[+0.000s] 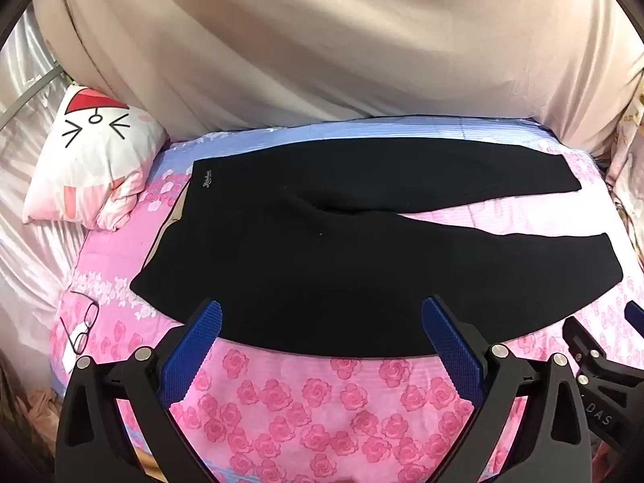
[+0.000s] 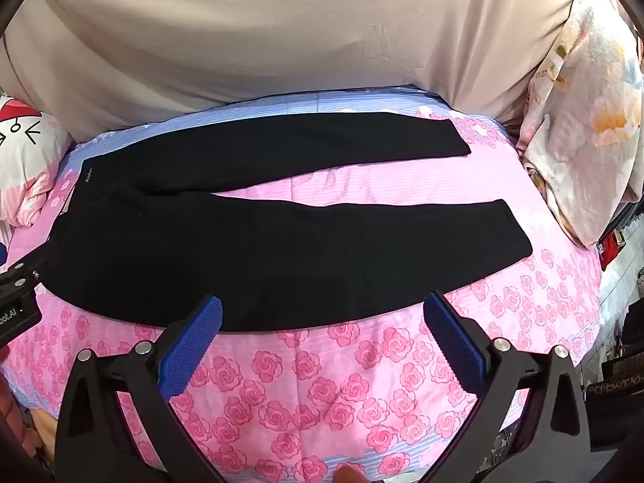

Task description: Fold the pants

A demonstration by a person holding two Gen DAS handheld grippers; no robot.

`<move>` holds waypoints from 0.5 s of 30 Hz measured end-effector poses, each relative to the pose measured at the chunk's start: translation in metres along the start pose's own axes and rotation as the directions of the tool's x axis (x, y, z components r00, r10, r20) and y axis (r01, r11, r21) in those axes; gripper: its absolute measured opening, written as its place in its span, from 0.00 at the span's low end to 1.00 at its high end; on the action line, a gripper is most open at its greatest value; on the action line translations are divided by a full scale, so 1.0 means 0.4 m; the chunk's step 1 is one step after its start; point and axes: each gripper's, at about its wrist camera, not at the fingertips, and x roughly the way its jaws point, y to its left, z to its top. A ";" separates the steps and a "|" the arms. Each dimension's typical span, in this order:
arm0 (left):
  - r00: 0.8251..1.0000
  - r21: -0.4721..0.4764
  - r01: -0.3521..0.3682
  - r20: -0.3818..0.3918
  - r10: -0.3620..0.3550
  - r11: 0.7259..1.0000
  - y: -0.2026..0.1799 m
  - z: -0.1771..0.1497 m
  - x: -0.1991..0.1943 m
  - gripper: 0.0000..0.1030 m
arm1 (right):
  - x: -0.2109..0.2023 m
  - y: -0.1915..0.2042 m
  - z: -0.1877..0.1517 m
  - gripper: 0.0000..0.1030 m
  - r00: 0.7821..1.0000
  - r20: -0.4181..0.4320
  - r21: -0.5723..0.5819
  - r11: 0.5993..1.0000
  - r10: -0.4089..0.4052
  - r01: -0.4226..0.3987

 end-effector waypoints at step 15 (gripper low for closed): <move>0.999 0.010 0.012 -0.034 -0.011 1.000 -0.005 0.011 0.034 0.95 | 0.021 0.023 0.023 0.96 1.000 -0.004 -0.010 1.000 0.004 -0.004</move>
